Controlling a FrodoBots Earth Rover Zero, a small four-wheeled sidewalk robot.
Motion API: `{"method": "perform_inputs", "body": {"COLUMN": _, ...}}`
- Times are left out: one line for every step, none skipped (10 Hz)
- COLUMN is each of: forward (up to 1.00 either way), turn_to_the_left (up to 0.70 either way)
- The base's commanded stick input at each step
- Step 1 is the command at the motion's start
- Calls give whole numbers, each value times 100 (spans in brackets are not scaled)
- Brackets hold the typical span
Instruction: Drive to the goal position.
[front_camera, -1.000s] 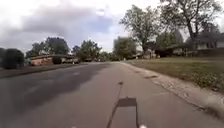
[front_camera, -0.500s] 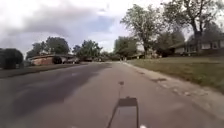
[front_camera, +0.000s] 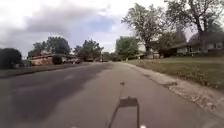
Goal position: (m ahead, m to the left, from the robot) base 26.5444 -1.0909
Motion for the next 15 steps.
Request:
{"method": "perform_inputs", "body": {"forward": 100, "turn_to_the_left": 0}}
{"method": "perform_inputs", "body": {"forward": 100, "turn_to_the_left": 0}}
{"method": "perform_inputs", "body": {"forward": 100, "turn_to_the_left": 0}}
{"method": "perform_inputs", "body": {"forward": 100, "turn_to_the_left": -18}}
{"method": "perform_inputs", "body": {"forward": 100, "turn_to_the_left": -36}}
{"method": "perform_inputs", "body": {"forward": 100, "turn_to_the_left": -40}}
{"method": "perform_inputs", "body": {"forward": 100, "turn_to_the_left": -40}}
{"method": "perform_inputs", "body": {"forward": 100, "turn_to_the_left": -40}}
{"method": "perform_inputs", "body": {"forward": 100, "turn_to_the_left": -40}}
{"method": "perform_inputs", "body": {"forward": 100, "turn_to_the_left": -40}}
{"method": "perform_inputs", "body": {"forward": 100, "turn_to_the_left": -40}}
{"method": "perform_inputs", "body": {"forward": 100, "turn_to_the_left": -40}}
{"method": "perform_inputs", "body": {"forward": 100, "turn_to_the_left": -40}}
{"method": "perform_inputs", "body": {"forward": 100, "turn_to_the_left": -40}}
{"method": "perform_inputs", "body": {"forward": 100, "turn_to_the_left": 0}}
